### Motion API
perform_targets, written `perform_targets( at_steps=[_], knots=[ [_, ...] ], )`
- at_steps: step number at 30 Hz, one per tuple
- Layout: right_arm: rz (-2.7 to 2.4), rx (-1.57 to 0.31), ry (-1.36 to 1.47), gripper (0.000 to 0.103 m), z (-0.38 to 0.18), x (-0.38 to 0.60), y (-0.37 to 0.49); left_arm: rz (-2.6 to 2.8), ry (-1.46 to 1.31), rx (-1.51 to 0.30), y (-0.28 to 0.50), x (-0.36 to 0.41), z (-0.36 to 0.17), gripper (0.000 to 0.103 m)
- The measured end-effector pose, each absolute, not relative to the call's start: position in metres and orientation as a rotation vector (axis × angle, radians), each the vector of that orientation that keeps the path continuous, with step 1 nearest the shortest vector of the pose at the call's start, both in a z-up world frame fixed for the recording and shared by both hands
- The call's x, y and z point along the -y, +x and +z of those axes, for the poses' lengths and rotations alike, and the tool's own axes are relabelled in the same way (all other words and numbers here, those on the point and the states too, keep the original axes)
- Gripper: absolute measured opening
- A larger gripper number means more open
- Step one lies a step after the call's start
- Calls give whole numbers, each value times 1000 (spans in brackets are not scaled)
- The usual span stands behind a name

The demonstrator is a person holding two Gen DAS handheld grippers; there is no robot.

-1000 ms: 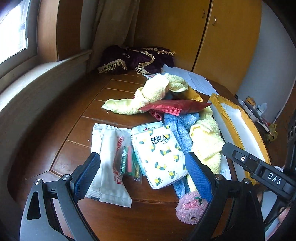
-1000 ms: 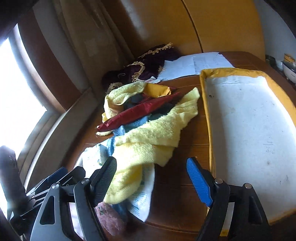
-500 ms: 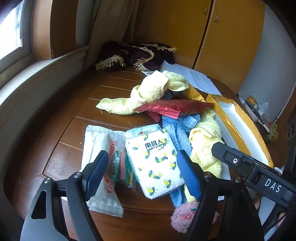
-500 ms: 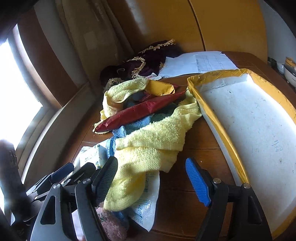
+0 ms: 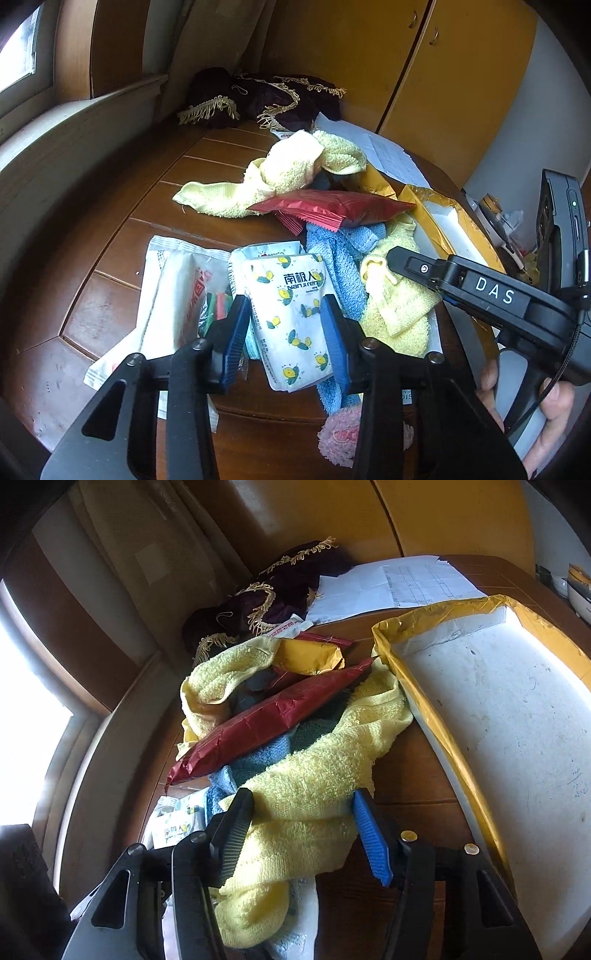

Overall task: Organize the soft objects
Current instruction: 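Carry the diaper pack with the left tool while the right tool carries the towel to the box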

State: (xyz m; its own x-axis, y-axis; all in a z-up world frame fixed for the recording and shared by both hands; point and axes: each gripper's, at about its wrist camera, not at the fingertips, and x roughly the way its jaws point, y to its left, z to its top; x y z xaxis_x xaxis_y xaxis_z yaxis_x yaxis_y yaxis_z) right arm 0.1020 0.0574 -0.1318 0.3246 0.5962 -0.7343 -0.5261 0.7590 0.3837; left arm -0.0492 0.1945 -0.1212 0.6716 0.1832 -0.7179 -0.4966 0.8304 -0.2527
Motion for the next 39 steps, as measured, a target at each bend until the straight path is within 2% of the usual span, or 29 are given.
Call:
perform_targets(
  at_steps=[2,3,4,5,11,20,28,32,39],
  knots=[
    [731,-974,74,37,-131,-53,97,387,-460,-722,-51,-195,-120,31],
    [735,-962,59,33,-128,-53,95,384,-460,-715,-52,-195,-120,25],
    [744,-949,51,17,-126,-53,91,373,-466,-704,-53,-195,-119,22],
    [756,-938,48,9,-125,-52,88,361,-472,-691,-54,-194,-117,20],
    [826,-872,93,5,-106,-35,80,345,-474,-656,-59,-190,-107,16],
    [906,-692,153,5,-39,14,64,182,-597,-602,-61,-193,-78,15],
    [779,-548,98,5,3,87,82,-60,-644,-602,-16,-157,-47,15],
    [679,-616,38,5,-10,104,110,-115,-656,-641,34,-132,-49,15],
    [438,-785,-83,6,-98,107,145,-176,-620,-832,105,-85,-97,15]
  ],
)
